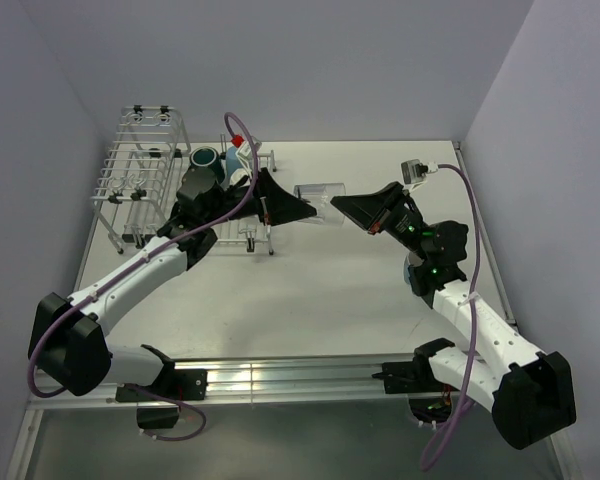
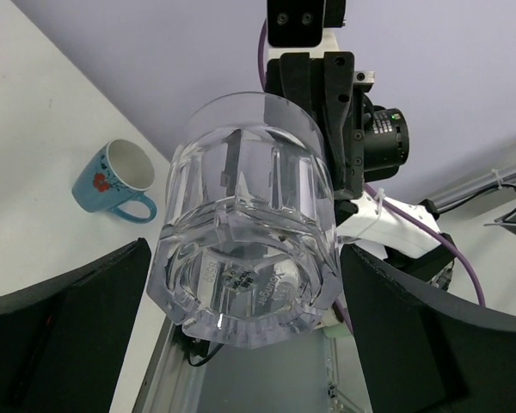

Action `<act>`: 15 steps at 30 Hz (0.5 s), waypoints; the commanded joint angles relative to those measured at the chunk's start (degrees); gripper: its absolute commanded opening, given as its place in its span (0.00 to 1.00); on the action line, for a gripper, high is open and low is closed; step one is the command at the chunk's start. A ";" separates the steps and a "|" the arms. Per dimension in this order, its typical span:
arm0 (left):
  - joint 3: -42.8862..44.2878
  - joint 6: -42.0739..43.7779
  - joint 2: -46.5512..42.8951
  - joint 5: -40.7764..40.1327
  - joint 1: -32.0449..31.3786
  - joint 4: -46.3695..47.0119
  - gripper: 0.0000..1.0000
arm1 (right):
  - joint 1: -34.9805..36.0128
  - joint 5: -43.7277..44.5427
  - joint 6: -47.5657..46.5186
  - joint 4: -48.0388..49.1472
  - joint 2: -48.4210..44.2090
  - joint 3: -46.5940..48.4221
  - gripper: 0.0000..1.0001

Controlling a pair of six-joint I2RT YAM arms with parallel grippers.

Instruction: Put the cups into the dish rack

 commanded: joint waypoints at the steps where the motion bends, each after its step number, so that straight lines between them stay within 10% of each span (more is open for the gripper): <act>1: -0.12 -1.52 0.31 1.19 -0.67 4.97 0.99 | 0.39 -0.13 0.83 6.89 -0.09 0.23 0.00; 15: 0.50 -2.23 0.92 -0.22 -1.55 5.06 0.95 | 2.77 1.01 -6.02 -0.57 -1.76 1.55 0.00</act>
